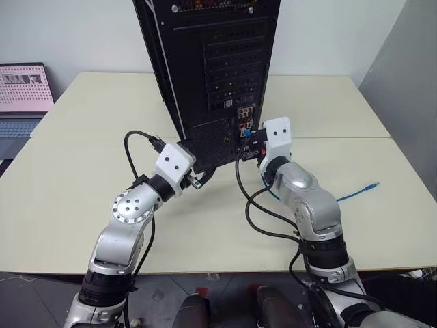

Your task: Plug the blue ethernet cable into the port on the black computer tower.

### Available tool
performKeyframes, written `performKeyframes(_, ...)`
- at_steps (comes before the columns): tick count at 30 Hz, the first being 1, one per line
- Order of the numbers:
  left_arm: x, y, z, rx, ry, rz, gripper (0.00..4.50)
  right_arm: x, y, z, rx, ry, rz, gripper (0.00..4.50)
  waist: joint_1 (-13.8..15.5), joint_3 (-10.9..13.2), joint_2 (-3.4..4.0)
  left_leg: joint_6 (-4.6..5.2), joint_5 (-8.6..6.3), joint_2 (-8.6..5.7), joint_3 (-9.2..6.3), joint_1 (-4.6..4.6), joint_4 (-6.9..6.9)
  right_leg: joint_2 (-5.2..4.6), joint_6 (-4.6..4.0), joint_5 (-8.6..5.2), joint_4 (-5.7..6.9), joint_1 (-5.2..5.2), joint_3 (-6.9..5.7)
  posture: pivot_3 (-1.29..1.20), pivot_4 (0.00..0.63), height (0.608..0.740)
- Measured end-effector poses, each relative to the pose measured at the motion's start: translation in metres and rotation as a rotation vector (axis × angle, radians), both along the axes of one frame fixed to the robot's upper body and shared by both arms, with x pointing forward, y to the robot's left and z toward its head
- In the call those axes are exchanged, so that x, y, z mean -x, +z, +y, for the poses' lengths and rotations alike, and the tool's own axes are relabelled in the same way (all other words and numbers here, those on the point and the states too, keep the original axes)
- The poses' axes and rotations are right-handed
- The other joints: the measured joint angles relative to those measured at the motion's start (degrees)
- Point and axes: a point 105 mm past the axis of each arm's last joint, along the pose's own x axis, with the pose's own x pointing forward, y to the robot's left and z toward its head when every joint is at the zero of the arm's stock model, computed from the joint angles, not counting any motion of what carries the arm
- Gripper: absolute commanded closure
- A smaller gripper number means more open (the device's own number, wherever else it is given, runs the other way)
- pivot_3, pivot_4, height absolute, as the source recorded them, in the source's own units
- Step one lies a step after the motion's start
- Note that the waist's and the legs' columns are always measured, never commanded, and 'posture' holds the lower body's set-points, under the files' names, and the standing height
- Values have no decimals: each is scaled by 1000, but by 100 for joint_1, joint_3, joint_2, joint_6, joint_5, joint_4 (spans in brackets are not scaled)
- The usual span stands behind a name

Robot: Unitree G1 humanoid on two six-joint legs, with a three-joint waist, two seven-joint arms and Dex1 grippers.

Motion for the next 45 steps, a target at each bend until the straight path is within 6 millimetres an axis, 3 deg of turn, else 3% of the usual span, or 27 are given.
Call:
performKeyframes(18,0,0,0,0,0,0,382,-3,9,2,-7,-2,-32,4500,0,0,0,0,0,0,0,0,0,0,0,0,0,0,0,0,150,740)
performKeyframes(45,0,0,0,2,0,0,382,-11,3,6,-7,-18,-9,4500,0,0,0,0,0,1,0,0,0,0,0,0,1,0,0,0,150,740)
